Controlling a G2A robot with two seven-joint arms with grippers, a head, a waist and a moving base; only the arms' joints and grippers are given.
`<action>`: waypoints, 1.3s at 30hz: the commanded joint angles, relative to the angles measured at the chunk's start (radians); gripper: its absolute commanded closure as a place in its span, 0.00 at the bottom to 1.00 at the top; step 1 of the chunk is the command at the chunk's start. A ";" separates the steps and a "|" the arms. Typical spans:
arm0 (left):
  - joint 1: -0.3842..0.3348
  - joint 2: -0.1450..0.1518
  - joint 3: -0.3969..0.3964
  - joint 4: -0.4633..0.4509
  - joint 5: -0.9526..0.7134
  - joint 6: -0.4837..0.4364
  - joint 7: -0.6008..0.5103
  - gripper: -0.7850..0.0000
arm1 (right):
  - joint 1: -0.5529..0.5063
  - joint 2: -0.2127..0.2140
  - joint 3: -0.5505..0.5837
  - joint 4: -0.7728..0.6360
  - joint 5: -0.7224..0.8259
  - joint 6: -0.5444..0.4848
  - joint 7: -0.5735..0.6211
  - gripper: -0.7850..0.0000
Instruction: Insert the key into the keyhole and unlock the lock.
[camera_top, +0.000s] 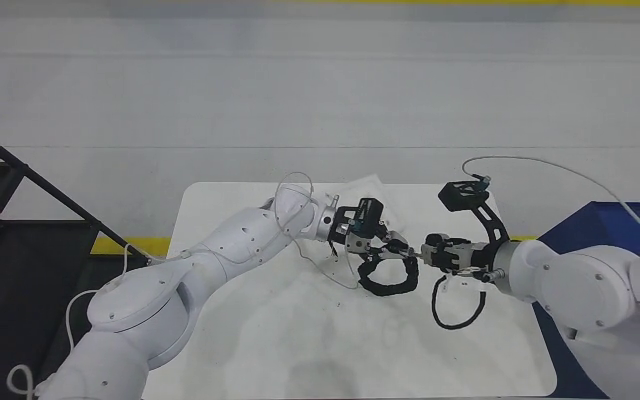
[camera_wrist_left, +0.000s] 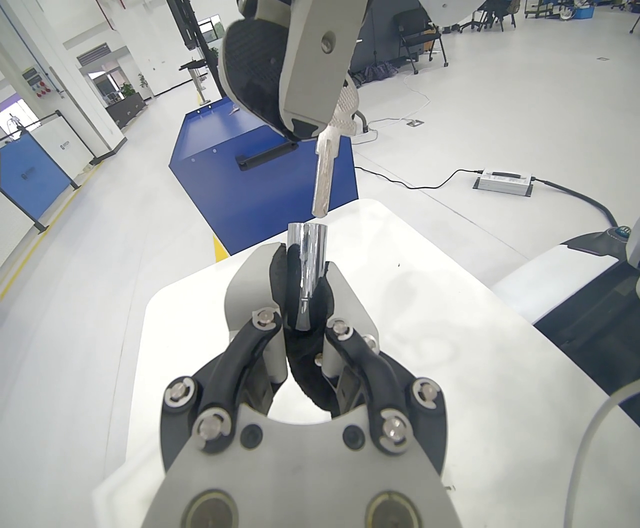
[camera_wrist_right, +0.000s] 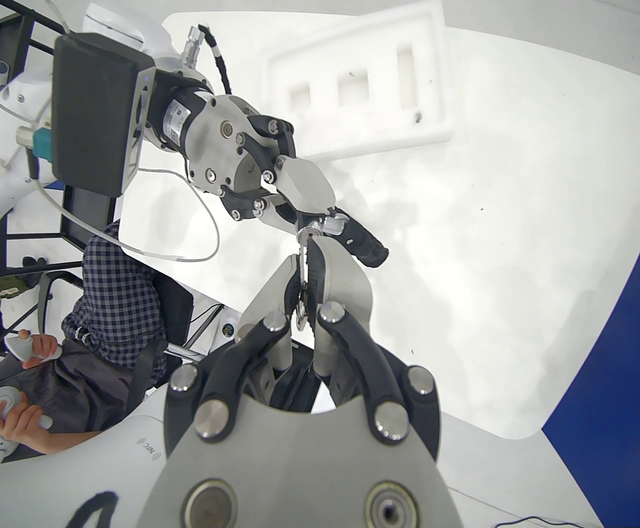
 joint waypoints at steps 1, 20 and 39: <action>0.001 0.000 0.000 -0.001 -0.005 -0.001 -0.001 1.00 | 0.008 0.008 -0.008 0.003 0.005 0.009 -0.008 1.00; 0.001 0.007 0.000 -0.014 -0.050 -0.033 -0.033 1.00 | 0.086 0.073 -0.088 0.024 0.080 0.053 -0.053 1.00; 0.004 0.016 0.000 -0.046 -0.105 -0.068 -0.068 1.00 | 0.182 0.128 -0.183 0.043 0.169 0.101 -0.100 1.00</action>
